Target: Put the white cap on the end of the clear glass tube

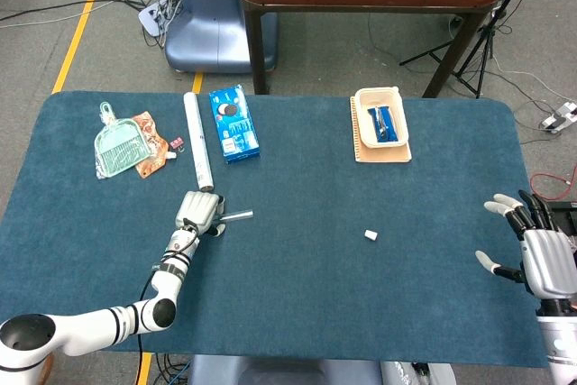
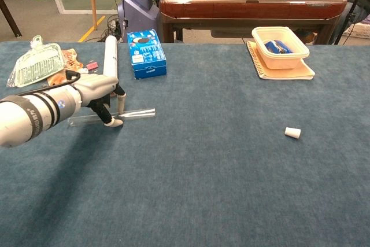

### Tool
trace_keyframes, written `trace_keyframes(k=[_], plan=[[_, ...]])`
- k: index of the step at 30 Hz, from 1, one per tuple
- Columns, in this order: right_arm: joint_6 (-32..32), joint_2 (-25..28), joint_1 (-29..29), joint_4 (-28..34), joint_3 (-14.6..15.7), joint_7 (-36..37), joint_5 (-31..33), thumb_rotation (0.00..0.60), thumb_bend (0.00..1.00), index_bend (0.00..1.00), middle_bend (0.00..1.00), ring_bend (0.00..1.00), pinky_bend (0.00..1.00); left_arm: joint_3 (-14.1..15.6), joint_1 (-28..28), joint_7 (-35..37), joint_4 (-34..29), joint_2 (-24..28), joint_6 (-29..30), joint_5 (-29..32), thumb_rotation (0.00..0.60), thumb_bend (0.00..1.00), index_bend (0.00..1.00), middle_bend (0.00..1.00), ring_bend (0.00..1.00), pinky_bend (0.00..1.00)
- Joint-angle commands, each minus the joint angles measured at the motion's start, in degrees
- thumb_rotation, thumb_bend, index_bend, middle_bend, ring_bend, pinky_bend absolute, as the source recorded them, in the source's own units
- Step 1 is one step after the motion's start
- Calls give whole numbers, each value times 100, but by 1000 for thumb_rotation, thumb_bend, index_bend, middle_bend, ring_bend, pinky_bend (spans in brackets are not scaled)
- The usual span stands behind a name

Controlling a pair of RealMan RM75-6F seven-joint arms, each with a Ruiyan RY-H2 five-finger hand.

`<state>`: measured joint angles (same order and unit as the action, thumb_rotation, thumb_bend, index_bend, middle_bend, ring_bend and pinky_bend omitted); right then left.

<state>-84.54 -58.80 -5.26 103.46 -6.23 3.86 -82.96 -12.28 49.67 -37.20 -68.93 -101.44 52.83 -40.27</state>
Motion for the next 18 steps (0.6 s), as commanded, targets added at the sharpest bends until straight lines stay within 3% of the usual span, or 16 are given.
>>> trace_keyframes(k=[1, 9, 13, 18], plan=[[9, -1, -1, -3, 1, 6, 4, 600, 167, 282, 192, 49, 57, -5, -5, 42, 34, -25, 5, -14, 547, 224, 502, 1000, 965, 1000], [42, -5, -10, -13, 0, 11, 18, 600, 167, 283, 192, 49, 57, -16, 2, 91, 56, -41, -8, -17, 543, 225, 537, 1000, 967, 1000], [49, -4, -8, -11, 1, 5, 30, 600, 167, 282, 192, 49, 56, -32, 5, 119, 75, -57, -10, -8, 597, 225, 568, 1000, 976, 1000], [94, 20, -25, 7, 19, -10, 1, 600, 167, 282, 192, 49, 57, -125, -74, 464, -152, 71, -78, -92, 600, 225, 596, 1000, 983, 1000]])
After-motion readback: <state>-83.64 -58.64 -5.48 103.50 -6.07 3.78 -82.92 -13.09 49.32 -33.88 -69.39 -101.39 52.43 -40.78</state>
